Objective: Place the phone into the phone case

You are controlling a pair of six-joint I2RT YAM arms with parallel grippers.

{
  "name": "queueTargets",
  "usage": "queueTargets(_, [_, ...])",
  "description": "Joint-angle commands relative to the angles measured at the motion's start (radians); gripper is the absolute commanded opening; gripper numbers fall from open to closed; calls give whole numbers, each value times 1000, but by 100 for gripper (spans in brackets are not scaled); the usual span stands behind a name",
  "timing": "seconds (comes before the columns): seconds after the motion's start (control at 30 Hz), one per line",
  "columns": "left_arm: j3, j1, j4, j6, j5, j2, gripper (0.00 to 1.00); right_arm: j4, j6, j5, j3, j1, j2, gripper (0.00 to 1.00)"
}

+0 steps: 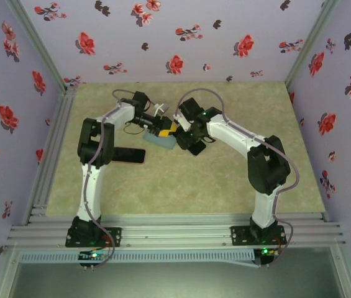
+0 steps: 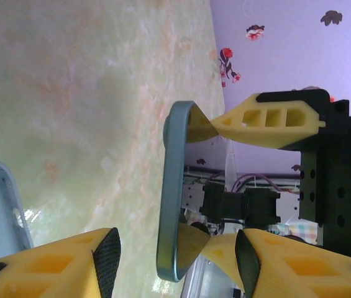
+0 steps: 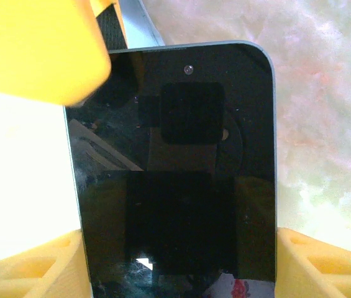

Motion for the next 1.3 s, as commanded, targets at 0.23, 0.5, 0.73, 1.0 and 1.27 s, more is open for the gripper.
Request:
queueTargets(0.23, [45,-19,-50,60,55,37,56,-23,-23,-2,-4,19,-38,53])
queueTargets(0.5, [94,-30,-69,63,66,72,55,-24,-23,0,4,25,-31,54])
queueTargets(0.73, [102,-41,-82,78,75,82,53,-29,-25,-2,19,27,-23,54])
queueTargets(1.0, [105,-48,-85,81,76,92,52,-37,-26,0,28,30,-16,54])
queueTargets(1.27, [107,-57,-93,87,79,103,49,-43,-27,4,34,31,-12,54])
